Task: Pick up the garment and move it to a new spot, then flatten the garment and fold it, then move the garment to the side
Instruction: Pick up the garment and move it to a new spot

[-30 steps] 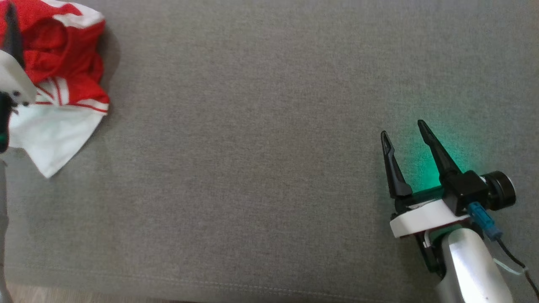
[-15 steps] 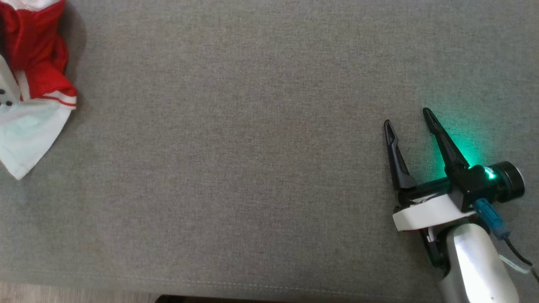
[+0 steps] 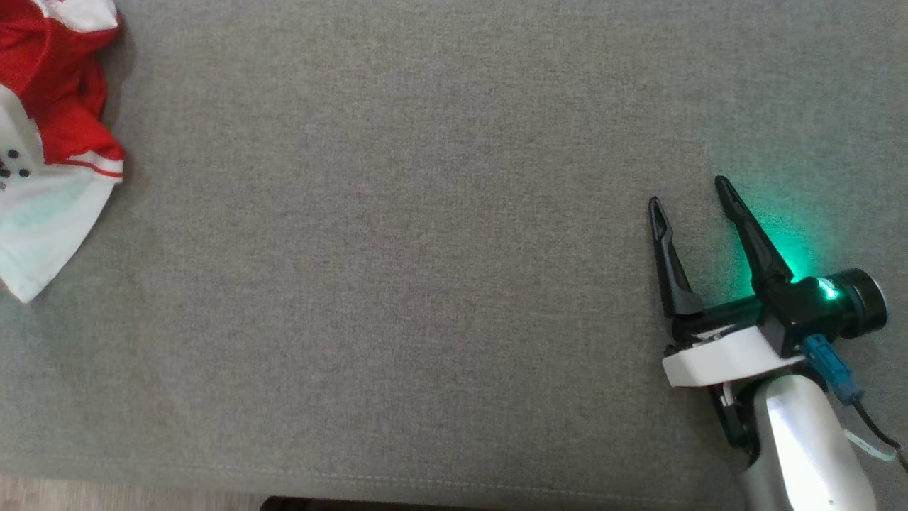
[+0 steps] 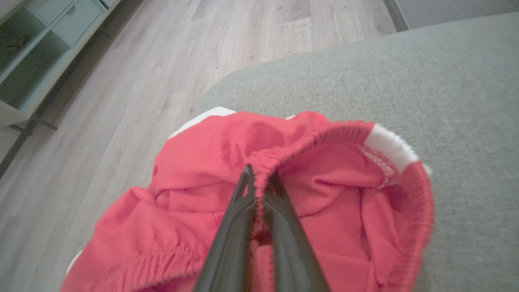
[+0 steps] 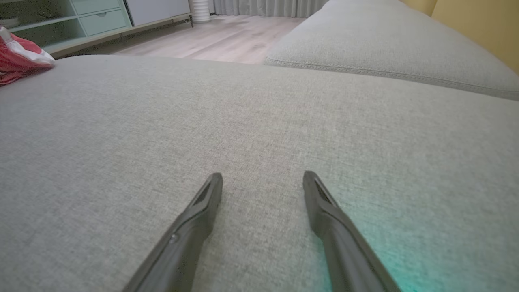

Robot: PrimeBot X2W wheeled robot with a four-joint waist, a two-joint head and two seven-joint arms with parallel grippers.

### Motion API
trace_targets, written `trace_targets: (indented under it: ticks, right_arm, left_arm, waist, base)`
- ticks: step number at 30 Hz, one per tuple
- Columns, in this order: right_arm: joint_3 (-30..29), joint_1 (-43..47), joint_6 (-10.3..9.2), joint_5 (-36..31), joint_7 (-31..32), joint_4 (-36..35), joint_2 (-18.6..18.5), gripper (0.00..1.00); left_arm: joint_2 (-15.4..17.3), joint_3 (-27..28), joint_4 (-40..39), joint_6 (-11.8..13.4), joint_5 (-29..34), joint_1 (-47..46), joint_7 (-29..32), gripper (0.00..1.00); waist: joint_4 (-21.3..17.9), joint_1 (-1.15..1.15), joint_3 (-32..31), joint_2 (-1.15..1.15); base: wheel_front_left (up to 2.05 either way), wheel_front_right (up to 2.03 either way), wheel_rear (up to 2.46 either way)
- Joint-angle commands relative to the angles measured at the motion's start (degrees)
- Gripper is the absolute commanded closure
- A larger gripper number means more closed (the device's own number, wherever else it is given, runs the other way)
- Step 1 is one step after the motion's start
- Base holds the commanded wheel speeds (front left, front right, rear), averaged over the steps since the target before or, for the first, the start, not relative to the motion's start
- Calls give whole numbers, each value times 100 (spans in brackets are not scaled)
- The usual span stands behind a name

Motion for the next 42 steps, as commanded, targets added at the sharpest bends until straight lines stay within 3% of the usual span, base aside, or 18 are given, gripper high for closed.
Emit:
trace_targets:
  ticks: [1, 12, 22, 27, 33, 37, 42]
  right_arm:
    - [137, -118, 22, 40, -67, -36, -15, 0]
    - [272, -122, 22, 512, -305, 472, -15, 0]
    - [144, 158, 22, 1027, -459, 1036, -15, 0]
    - [70, 265, 22, 1163, -477, 1165, -15, 0]
    - [-71, 314, 22, 1187, -481, 1096, -15, 0]
    - [-138, 308, 22, 1208, -482, 1040, -15, 0]
    - [-242, 311, 22, 1299, -482, 962, -15, 0]
  left_arm:
    - [409, 99, -117, 40, 82, -291, -122, 100]
    - [840, -297, -292, -14, 365, -733, -508, 100]
    - [865, -1193, -1513, -42, 138, -935, -303, 100]
    - [645, -1655, -2365, -43, -395, -859, -156, 100]
    - [114, -1865, -3203, -40, -822, -710, -245, 100]
    - [-201, -1936, -3506, 9, -893, -627, -455, 100]
    - [-711, -2151, -3741, 52, -973, -82, -1191, 100]
  waist:
    - [-7, 0, -88, 0]
    - [-252, 0, -1231, 0]
    - [-826, 0, -2553, 0]
    - [-1265, 0, -2973, 0]
    - [-1821, 0, -3010, 0]
    - [-2054, 0, -2844, 0]
    - [-2269, 0, -2487, 0]
  base:
    - [0, 0, 0]
    - [0, 0, 0]
    - [0, 0, 0]
    - [0, 0, 0]
    - [0, 0, 0]
    - [0, 0, 0]
    - [0, 0, 0]
